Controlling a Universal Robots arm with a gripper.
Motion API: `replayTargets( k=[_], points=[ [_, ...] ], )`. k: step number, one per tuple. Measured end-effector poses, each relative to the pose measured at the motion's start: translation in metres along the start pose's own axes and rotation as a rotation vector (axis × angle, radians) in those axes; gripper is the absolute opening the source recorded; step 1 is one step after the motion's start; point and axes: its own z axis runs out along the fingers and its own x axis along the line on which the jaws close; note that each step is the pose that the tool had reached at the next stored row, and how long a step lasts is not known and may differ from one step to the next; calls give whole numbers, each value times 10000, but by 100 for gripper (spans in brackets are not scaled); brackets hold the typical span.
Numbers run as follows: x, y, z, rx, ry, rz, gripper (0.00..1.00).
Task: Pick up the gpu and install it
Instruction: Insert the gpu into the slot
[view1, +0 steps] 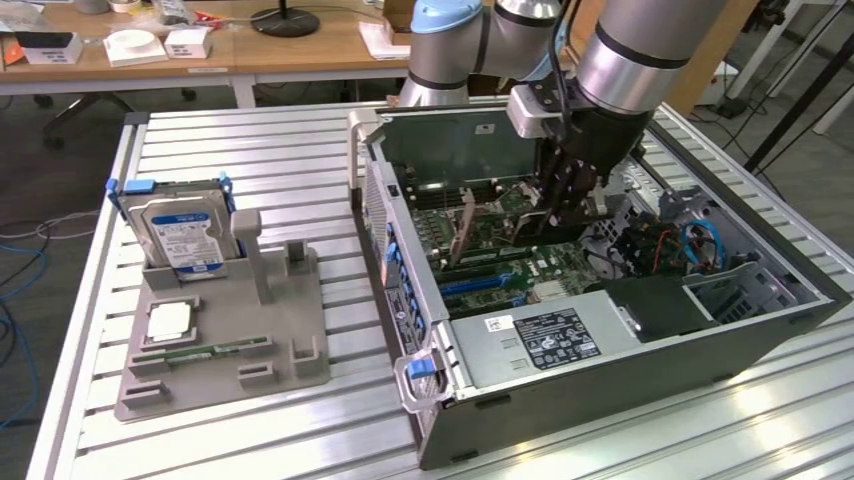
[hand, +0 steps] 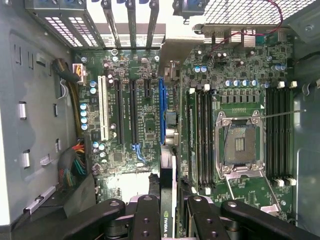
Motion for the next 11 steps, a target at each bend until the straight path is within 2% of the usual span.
replayTargets(
  k=[6, 11],
  points=[
    [3, 10, 21, 1, -2, 3, 26],
    [15, 77, 97, 2, -1, 0, 26]
  ],
)
